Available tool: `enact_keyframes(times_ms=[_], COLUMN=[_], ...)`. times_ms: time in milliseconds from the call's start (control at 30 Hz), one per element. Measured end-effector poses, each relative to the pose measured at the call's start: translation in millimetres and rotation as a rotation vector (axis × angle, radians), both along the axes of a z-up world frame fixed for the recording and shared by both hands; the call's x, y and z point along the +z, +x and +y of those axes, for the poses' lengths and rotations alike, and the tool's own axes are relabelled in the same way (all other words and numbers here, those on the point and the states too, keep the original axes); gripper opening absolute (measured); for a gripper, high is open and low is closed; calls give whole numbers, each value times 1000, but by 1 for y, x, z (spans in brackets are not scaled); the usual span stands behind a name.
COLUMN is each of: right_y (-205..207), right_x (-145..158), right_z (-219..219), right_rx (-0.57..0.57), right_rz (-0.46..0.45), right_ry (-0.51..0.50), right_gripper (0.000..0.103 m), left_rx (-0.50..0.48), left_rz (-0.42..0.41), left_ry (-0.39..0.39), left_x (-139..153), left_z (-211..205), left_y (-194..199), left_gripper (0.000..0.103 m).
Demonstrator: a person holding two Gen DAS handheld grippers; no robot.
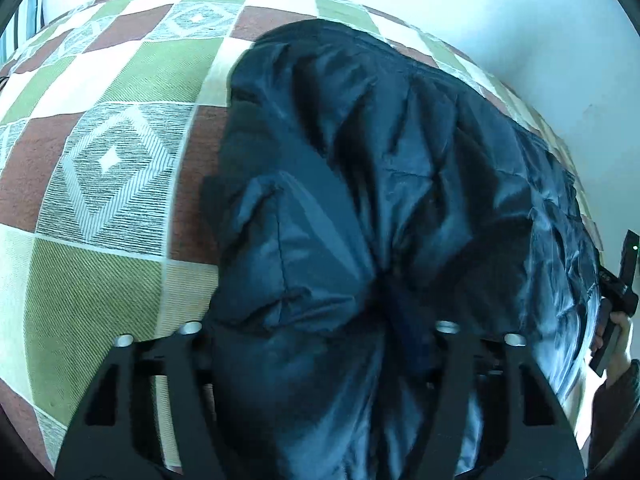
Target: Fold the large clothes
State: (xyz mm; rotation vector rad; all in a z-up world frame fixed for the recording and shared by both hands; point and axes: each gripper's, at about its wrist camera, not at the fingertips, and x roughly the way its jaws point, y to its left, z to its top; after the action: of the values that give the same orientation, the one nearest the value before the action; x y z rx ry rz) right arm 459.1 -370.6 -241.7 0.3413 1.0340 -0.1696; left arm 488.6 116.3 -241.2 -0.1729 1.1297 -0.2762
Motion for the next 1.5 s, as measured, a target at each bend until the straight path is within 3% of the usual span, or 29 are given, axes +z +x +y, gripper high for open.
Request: enact_keyframes(times_ms=[200, 300, 400, 600, 967, 1500], right_y=[-6, -10, -11, -15, -38, -171], right_x=[6, 8, 9, 12, 22, 31], right_z=[13, 19, 20, 22, 28, 66], right_rx=[6, 2, -4, -18, -17, 70], right_rz=[-25, -40, -50, -70, -82, -59], right_ry=[-30, -48, -53, -53, -16, 88], right_gripper=[35, 30, 27, 24, 20, 19], left_rx=[-7, -13, -17, -7, 19, 77], left_rz=[-41, -69, -88, -95, -104, -65], left_ry=[40, 97, 135, 139, 115, 100], left_x=[3, 7, 9, 11, 27, 49], left_z=[-17, -28, -36, -46, -17, 33], left_y=[-2, -6, -7, -2, -38, -197], left_gripper=[32, 27, 25, 21, 16, 16])
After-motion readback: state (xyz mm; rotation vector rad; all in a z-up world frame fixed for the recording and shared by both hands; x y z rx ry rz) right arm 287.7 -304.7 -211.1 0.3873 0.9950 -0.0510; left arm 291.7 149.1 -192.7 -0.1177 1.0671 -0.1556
